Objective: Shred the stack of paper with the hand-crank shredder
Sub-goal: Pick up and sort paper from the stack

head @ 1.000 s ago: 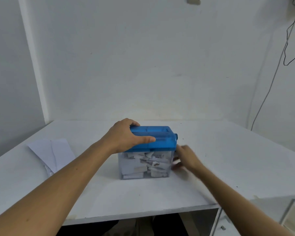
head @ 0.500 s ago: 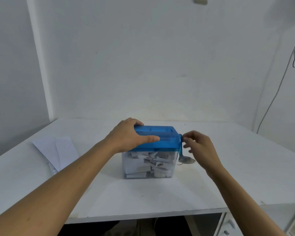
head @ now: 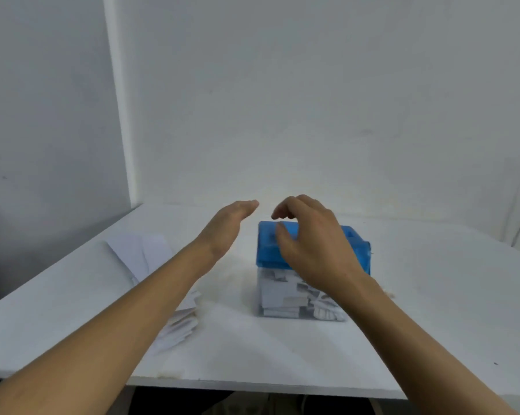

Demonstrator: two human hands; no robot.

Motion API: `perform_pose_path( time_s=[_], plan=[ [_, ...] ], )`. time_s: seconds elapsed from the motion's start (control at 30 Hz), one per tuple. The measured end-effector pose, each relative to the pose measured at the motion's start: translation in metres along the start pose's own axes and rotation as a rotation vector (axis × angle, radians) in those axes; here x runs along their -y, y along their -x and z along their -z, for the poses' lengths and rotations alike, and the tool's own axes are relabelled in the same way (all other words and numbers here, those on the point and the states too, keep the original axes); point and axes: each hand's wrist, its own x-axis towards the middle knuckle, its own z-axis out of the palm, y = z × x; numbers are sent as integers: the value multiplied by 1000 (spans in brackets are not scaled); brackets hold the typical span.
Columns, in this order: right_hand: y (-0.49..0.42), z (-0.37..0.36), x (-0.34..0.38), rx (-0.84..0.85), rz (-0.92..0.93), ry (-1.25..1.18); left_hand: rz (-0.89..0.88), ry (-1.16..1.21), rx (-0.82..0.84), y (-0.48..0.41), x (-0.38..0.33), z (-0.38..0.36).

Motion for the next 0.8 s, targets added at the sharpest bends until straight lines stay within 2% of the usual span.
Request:
perform_pose_path(
  time_s=[0.1, 0.2, 0.3, 0.4, 0.5, 0.6, 0.67, 0.8],
  plan=[
    [2, -25, 29, -11, 211, 57, -19, -256, -126, 8, 37, 48],
    [4, -59, 51, 94, 244, 4, 23, -421, -226, 29, 76, 96],
    [2, -93, 62, 242, 153, -98, 117, -425, -362, 49, 104, 125],
    [-1, -124, 74, 429, 13, -118, 163, -420, -430, 62, 130, 141],
    [-4, -154, 80, 525, -154, -77, 187, -492, -411, 70, 148, 142],
    [-4, -180, 73, 628, -276, -69, 209, -747, -321, 72, 151, 136],
    [1, -190, 66, 614, -330, -124, 208, -852, -274, 71, 150, 133],
    [6, -194, 60, 468, -402, -271, 209, -880, -254, 70, 150, 132]
  ],
)
